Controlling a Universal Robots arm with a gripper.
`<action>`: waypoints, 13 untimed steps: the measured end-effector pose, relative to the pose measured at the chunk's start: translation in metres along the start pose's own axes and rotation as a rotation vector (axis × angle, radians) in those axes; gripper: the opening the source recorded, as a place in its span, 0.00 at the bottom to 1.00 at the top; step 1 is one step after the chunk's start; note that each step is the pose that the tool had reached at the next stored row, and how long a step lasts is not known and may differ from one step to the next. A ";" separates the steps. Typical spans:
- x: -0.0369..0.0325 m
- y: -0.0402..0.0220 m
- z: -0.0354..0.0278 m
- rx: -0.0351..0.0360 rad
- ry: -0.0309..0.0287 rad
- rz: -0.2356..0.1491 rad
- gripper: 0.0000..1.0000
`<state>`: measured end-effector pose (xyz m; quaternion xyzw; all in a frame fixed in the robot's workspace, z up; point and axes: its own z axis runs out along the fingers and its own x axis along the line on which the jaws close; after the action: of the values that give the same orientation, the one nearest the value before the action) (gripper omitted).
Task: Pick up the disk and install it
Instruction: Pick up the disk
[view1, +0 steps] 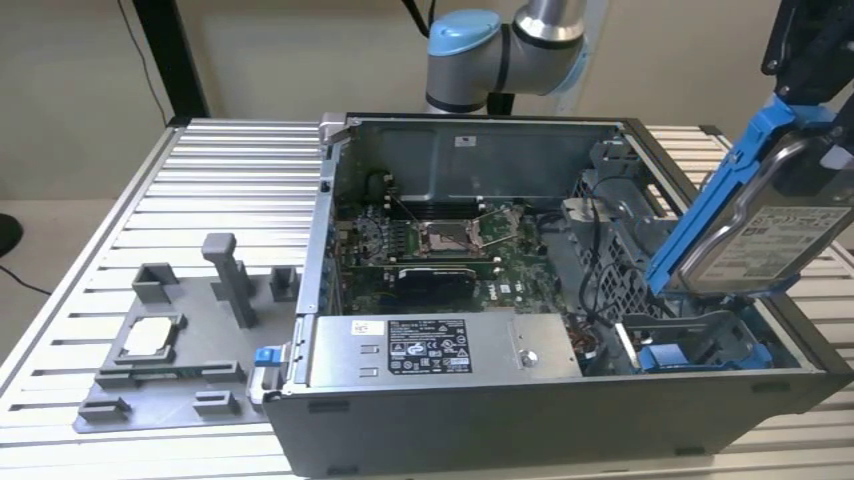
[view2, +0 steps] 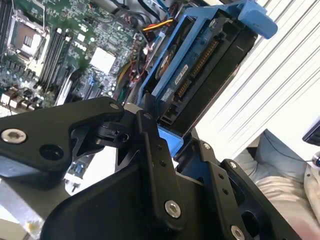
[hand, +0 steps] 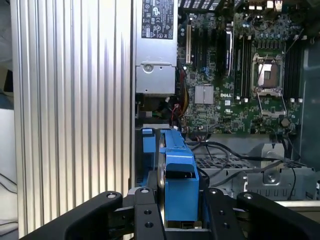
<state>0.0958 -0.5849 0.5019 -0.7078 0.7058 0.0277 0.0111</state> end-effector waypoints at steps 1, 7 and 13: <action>0.0010 -0.0002 0.0019 0.0001 0.0000 0.001 0.00; 0.0040 -0.0014 0.0126 0.0003 0.0000 0.005 0.00; 0.0057 -0.0037 0.0233 0.0004 -0.0001 0.006 0.00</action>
<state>0.0990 -0.5892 0.4783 -0.7056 0.7080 0.0276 0.0112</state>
